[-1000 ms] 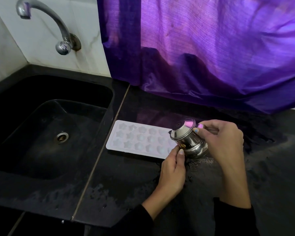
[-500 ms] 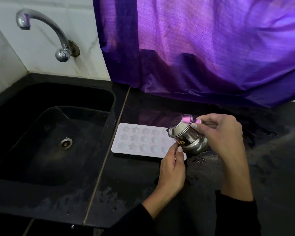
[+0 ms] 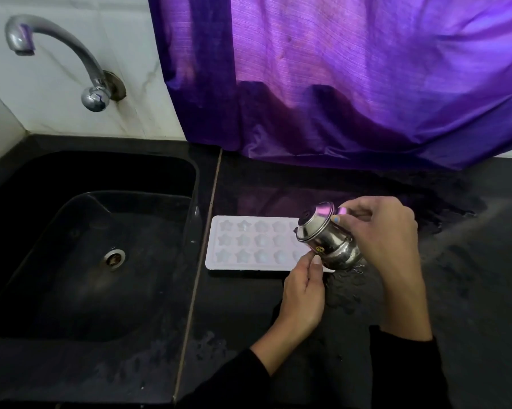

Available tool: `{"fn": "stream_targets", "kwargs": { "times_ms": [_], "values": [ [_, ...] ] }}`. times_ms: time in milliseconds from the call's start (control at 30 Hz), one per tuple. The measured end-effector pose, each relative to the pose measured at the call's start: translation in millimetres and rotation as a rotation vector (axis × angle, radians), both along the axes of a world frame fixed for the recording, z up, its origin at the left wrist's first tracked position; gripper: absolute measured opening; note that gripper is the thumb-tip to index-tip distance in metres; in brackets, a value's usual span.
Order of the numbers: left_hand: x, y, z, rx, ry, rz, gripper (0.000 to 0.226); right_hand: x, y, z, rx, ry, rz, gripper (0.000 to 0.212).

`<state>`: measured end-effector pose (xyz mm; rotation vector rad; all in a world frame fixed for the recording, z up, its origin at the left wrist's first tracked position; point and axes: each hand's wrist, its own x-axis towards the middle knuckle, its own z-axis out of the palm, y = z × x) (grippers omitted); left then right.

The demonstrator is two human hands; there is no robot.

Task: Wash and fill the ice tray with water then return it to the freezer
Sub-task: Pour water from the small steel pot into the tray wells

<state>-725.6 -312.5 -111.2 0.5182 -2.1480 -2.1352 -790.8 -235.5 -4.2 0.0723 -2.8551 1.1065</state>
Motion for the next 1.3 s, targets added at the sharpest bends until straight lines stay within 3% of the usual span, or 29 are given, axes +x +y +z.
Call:
{"fn": "stream_targets", "kwargs": {
  "times_ms": [500,667,867,967,1300],
  "values": [
    [3.2,-14.9,-1.3,0.039,-0.008,-0.040,0.025,9.5,-9.0,5.7,-0.016,-0.010,-0.030,0.014],
    [5.7,-17.3,4.3,0.036,0.018,-0.045,0.023,9.8,-2.0,8.0,-0.095,-0.006,-0.024,0.008],
    [9.0,-19.6,7.5,0.016,0.086,-0.050,0.037,10.7,2.1,13.3,-0.206,0.017,-0.033,0.010],
    [10.3,-22.4,7.5,0.023,0.080,-0.042,0.043,11.3,-3.6,15.9,-0.197,0.029,-0.018,0.011],
    [10.4,-38.7,14.0,-0.012,0.117,-0.001,0.030,13.4,-31.9,18.6,-0.111,-0.023,0.042,0.007]
  ]
}}
